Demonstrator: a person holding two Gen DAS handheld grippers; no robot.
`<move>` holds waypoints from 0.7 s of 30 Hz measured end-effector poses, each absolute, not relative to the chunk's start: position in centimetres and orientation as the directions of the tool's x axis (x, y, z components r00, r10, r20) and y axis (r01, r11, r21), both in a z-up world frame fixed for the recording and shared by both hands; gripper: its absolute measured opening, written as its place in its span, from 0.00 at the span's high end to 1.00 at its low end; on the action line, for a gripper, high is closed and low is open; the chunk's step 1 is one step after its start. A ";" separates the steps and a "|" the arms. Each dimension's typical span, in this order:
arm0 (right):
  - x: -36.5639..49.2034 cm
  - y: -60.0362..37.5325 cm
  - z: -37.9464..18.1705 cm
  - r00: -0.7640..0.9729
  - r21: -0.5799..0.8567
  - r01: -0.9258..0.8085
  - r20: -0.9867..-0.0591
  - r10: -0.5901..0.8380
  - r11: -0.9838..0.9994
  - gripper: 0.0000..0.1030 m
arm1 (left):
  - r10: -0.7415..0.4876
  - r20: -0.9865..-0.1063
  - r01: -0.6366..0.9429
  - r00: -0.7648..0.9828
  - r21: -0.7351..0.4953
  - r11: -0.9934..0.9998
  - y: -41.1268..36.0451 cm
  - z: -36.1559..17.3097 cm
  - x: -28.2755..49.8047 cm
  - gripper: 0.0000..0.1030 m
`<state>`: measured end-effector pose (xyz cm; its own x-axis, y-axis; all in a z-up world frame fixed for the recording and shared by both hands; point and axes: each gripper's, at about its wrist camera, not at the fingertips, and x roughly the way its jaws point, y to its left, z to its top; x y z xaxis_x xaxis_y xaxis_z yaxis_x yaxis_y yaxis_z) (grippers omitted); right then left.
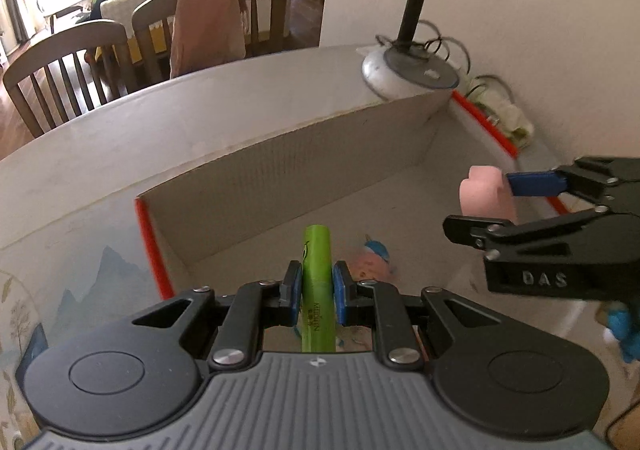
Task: Organize rigid objects
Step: 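Carry the marker and heart box into the red box and open both tools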
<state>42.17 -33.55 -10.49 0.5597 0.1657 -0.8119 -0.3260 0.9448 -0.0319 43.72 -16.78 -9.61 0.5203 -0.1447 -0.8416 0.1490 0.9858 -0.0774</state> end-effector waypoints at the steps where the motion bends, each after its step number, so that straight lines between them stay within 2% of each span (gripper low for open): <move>1: 42.4 -33.4 -10.6 0.554 -0.029 -0.331 -0.815 0.170 0.943 0.31 | -0.136 -0.849 0.149 0.511 -0.068 0.986 -17.0 -10.0 44.1 0.84; 13: 44.5 -32.1 -12.8 0.482 -0.089 -0.370 -0.869 0.109 0.925 0.33 | -0.068 -0.919 0.135 0.387 -0.017 0.991 -18.2 -13.5 46.2 0.84; 21: 44.7 -32.6 -12.5 0.473 -0.057 -0.361 -0.871 0.130 0.931 0.33 | -0.065 -0.937 0.136 0.342 -0.019 0.991 -17.8 -14.4 46.4 0.84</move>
